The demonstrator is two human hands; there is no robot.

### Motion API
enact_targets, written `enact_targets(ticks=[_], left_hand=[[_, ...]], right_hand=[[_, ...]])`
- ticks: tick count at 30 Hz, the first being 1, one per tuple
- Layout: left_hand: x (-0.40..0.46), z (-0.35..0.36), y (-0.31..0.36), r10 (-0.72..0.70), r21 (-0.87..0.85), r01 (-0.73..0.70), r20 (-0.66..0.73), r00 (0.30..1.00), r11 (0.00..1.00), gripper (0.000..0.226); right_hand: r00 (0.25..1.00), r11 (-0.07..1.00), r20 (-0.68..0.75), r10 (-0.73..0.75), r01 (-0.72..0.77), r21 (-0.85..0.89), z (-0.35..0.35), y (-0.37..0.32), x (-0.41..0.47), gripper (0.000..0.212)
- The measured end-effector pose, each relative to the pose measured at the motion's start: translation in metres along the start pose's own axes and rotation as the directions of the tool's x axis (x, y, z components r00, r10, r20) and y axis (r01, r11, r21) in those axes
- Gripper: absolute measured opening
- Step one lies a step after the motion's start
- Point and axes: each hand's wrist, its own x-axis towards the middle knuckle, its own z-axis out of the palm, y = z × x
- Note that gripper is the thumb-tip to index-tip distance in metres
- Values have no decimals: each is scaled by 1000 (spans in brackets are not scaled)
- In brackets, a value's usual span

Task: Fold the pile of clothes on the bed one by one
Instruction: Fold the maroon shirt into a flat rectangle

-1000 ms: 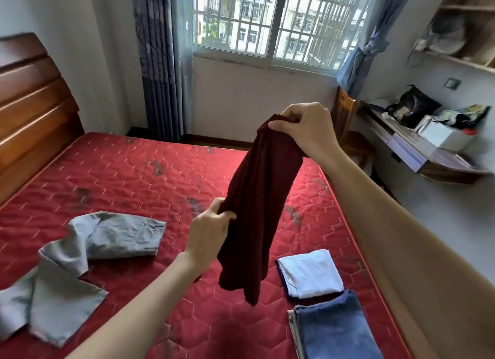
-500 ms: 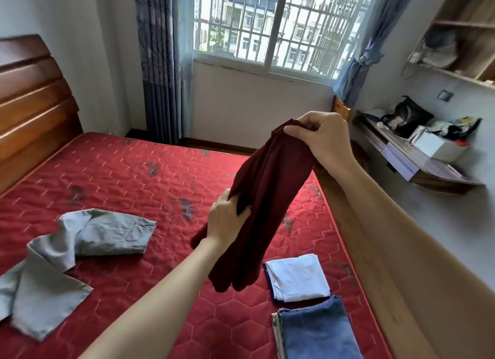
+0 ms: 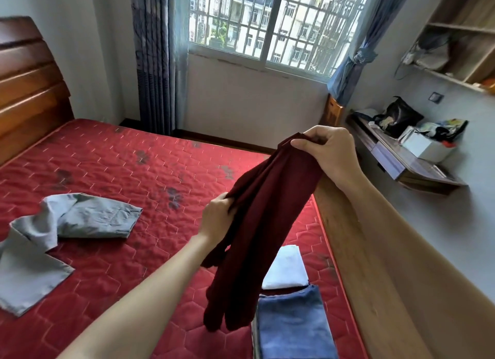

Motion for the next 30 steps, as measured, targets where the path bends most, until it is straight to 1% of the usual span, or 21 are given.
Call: enact_targets(ticks=[3, 5, 6, 9, 10, 14, 16, 17, 19, 20, 22, 24, 26, 28, 29, 30], left_hand=[[-16, -24, -16, 66, -10, -66, 49, 997, 998, 18], [-28, -44, -24, 109, -1, -109, 79, 991, 994, 13], [-35, -54, -27, 126, 4, -127, 93, 988, 992, 10], [-53, -86, -34, 137, 7, -139, 130, 982, 990, 23], [-58, -96, -35, 128, 5, -130, 144, 981, 991, 22], [-74, -137, -31, 99, 18, -103, 163, 982, 995, 7], [-79, -156, -23, 28, -1, -28, 176, 984, 1000, 8], [-81, -167, -18, -13, -18, 17, 198, 980, 1000, 12], [-83, -190, -8, -60, -117, 99, 297, 953, 988, 25], [-83, -201, -3, -65, -196, 145, 364, 929, 970, 26], [-79, -222, 1, -62, -309, 217, 444, 894, 926, 14], [-71, -235, -8, -76, -346, 265, 473, 878, 900, 3], [-57, -237, -31, -116, -333, 311, 493, 862, 890, 11], [-41, -224, -67, -220, -294, 407, 507, 833, 865, 19], [-32, -213, -91, -279, -269, 459, 509, 814, 847, 20], [-24, -198, -117, -337, -230, 500, 505, 795, 835, 15]], right_hand=[[999, 998, 19, 31, -30, -51, -2, 19, -8, 18], [998, 996, 46, 53, -49, -70, 1, 28, -15, 20], [996, 996, 61, 61, -58, -64, 4, 31, -18, 20], [994, 998, 96, 59, -59, -11, 11, 33, -26, 15], [993, 999, 109, 49, -50, 12, 11, 31, -28, 13], [979, 996, 202, -2, -15, 87, 7, 19, -38, 13], [970, 988, 242, -31, -7, 154, 5, 10, -43, 12], [964, 981, 261, -44, -8, 195, 4, 5, -44, 12], [950, 959, 301, -80, -8, 282, 0, -5, -44, 13], [943, 945, 319, -100, -11, 328, -2, -11, -43, 14], [936, 915, 331, -119, -26, 402, -1, -20, -34, 18], [935, 898, 337, -106, -55, 436, 11, -22, -14, 18], [920, 905, 386, -70, -104, 412, 40, -16, 14, 14], [880, 931, 475, -16, -161, 329, 88, 0, 42, 16], [854, 945, 520, 16, -183, 272, 118, 13, 55, 19], [827, 957, 559, 50, -201, 211, 151, 29, 67, 20]])
